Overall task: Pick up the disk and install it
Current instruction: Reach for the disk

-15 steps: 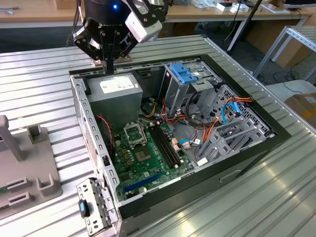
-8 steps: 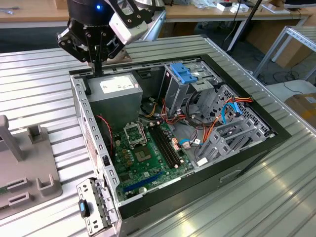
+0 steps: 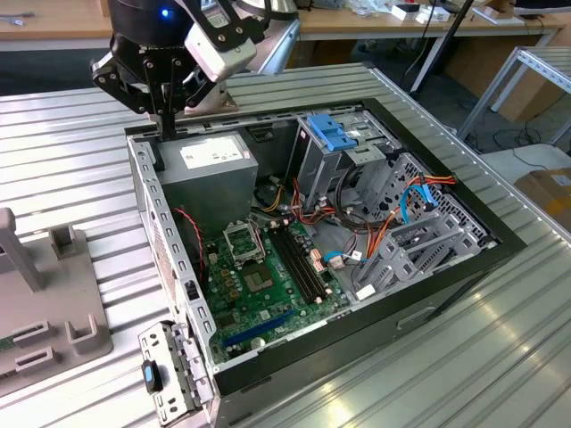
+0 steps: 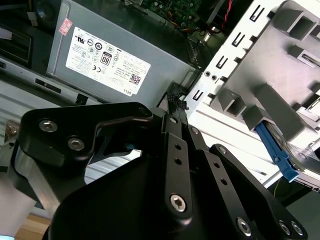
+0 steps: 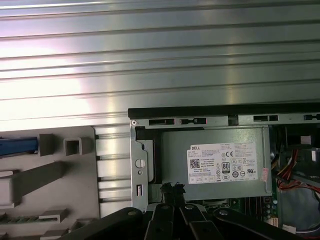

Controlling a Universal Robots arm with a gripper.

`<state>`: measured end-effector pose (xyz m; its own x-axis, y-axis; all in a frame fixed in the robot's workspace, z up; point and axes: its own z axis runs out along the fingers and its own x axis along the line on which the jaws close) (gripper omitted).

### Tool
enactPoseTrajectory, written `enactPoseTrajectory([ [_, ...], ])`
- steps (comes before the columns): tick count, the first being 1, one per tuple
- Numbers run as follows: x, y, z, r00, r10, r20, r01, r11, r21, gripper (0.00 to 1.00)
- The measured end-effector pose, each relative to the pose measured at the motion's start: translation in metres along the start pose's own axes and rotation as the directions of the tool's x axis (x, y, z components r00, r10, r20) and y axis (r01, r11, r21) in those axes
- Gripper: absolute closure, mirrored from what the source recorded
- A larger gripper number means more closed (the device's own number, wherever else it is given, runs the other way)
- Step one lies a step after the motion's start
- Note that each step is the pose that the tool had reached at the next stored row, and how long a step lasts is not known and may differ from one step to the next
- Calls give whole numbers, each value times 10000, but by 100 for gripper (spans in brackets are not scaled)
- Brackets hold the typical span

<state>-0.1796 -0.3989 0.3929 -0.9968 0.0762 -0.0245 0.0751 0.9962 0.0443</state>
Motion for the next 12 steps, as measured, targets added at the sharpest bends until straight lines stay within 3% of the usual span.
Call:
enactPoseTrajectory([
  [12,7,-1,0,10000,0,1,0,10000,0,89],
])
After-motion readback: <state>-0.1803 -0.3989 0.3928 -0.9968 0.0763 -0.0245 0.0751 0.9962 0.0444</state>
